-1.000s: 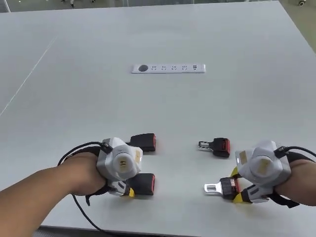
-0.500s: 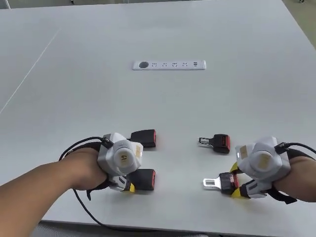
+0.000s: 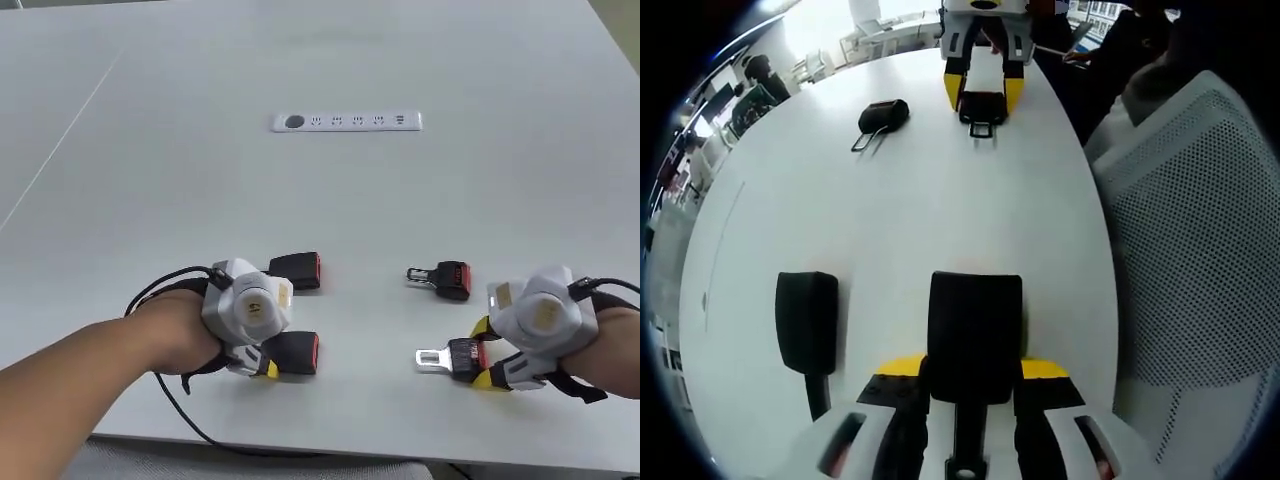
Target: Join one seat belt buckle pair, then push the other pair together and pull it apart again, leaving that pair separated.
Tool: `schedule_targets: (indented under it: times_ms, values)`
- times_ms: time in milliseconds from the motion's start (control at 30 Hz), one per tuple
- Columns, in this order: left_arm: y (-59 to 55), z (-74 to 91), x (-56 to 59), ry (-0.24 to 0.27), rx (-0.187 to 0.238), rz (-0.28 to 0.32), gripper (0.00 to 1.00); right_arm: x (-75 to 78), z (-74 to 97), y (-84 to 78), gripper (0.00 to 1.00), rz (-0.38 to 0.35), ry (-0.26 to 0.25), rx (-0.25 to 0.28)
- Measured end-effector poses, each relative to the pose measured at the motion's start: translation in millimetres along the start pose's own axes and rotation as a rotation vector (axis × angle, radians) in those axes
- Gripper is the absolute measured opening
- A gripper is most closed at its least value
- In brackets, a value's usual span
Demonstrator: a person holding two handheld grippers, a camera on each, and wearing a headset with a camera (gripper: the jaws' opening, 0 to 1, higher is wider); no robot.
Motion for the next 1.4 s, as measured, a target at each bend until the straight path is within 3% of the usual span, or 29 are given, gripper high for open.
schedule_targets:
  times_ms: [233,733,1033,1400]
  values:
    - [0.4,-0.1,-0.1,0.0,-0.002,0.002,0.33,-0.6,-6.3,13.1,0.34,-0.012,-0.021,0.029]
    - [-0.1,0.0,-1.3,-0.001,0.0,0.001,0.33,-3.8,-34.9,68.4,0.35,-0.04,-0.053,0.147]
    - [0.5,-0.1,-2.0,-0.001,0.004,-0.001,0.33,-9.4,-49.0,96.0,0.34,-0.018,-0.041,0.155]
    - [0.9,0.0,-1.4,0.001,-0.004,0.003,0.33,-12.1,-57.2,114.1,0.34,0.004,-0.035,0.145]
Point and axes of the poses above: the centre of the closed fingertips' face, and the gripper's own axes: z roughly backward along the fingers, x roughly to its right, y roughly out of its top, the point moved 3 cm from there along z, roughly backward along the fingers
